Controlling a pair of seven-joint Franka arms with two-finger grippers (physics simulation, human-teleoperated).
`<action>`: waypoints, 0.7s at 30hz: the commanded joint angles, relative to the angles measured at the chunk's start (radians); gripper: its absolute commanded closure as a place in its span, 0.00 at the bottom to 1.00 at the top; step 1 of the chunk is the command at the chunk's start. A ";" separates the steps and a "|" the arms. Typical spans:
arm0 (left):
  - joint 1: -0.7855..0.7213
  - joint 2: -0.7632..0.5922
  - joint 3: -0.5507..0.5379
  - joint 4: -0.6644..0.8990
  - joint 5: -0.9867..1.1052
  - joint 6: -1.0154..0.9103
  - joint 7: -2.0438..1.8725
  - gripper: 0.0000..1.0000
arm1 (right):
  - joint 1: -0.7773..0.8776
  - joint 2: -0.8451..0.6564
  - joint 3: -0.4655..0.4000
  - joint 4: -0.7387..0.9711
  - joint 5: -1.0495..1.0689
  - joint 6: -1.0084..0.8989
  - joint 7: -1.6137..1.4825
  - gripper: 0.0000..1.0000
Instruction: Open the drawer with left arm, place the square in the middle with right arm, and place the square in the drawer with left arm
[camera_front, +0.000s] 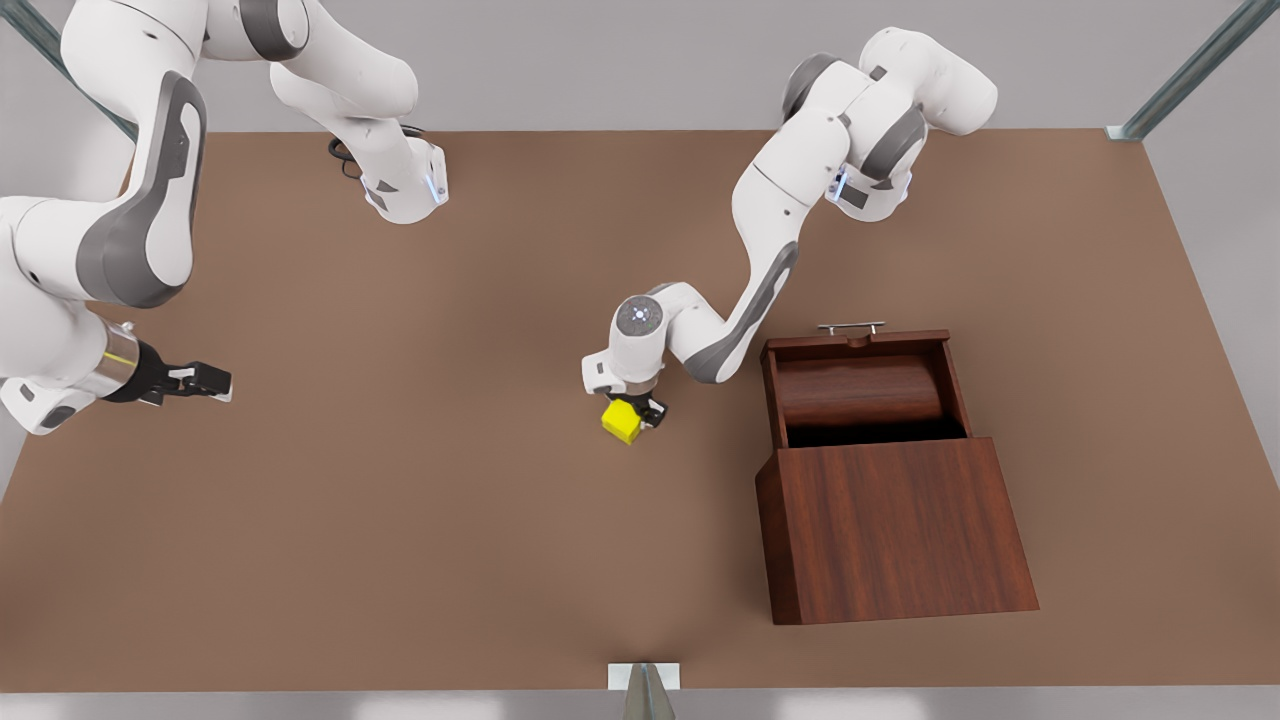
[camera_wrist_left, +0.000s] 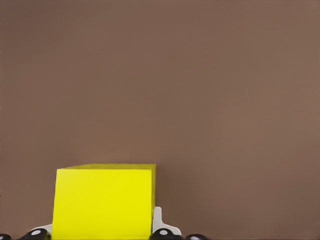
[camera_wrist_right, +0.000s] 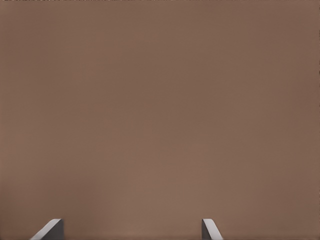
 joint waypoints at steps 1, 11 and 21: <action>0.000 0.000 -0.002 0.000 -0.002 0.000 0.000 0.36 | 0.000 0.000 0.000 0.000 0.000 0.000 0.000 0.00; 0.011 -0.302 0.002 -0.009 -0.035 -0.399 0.075 0.37 | -0.001 0.001 0.000 0.009 0.000 0.000 0.000 0.00; 0.014 -0.649 0.386 -0.356 -0.124 -0.532 0.927 0.34 | -0.003 0.001 -0.002 0.011 0.000 0.000 0.000 0.00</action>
